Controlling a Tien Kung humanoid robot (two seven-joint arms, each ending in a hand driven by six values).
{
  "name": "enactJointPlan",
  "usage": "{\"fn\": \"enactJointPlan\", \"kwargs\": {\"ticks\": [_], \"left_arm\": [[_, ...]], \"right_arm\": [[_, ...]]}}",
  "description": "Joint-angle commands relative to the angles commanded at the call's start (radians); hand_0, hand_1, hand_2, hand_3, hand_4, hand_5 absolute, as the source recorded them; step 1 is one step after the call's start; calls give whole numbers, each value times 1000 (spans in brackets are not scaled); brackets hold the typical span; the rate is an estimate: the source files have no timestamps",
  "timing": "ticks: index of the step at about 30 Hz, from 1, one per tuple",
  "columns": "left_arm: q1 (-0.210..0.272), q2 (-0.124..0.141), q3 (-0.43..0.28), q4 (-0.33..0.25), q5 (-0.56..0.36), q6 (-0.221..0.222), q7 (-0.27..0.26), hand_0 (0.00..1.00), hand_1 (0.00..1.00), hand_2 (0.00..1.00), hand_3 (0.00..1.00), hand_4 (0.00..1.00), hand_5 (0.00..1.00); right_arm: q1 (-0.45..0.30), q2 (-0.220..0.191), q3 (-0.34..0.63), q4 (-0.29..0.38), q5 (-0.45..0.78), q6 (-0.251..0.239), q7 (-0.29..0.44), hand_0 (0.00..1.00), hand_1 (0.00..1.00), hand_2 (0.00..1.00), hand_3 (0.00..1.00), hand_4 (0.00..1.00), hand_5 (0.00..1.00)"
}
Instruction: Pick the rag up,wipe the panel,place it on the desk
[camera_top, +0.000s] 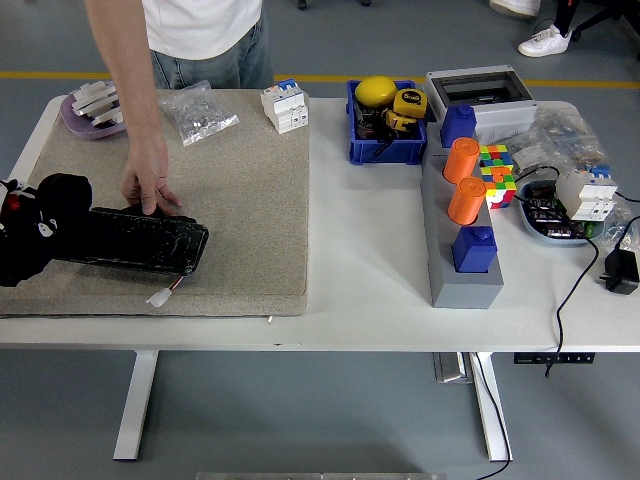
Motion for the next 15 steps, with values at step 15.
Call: {"fn": "enactJointPlan", "kwargs": {"ticks": [15], "left_arm": [[56, -28, 132, -202, 42, 12, 47, 260, 289, 544, 498, 203, 2]], "right_arm": [[3, -4, 3, -1, -2, 2, 0, 807, 695, 709, 682, 998, 740]]}}
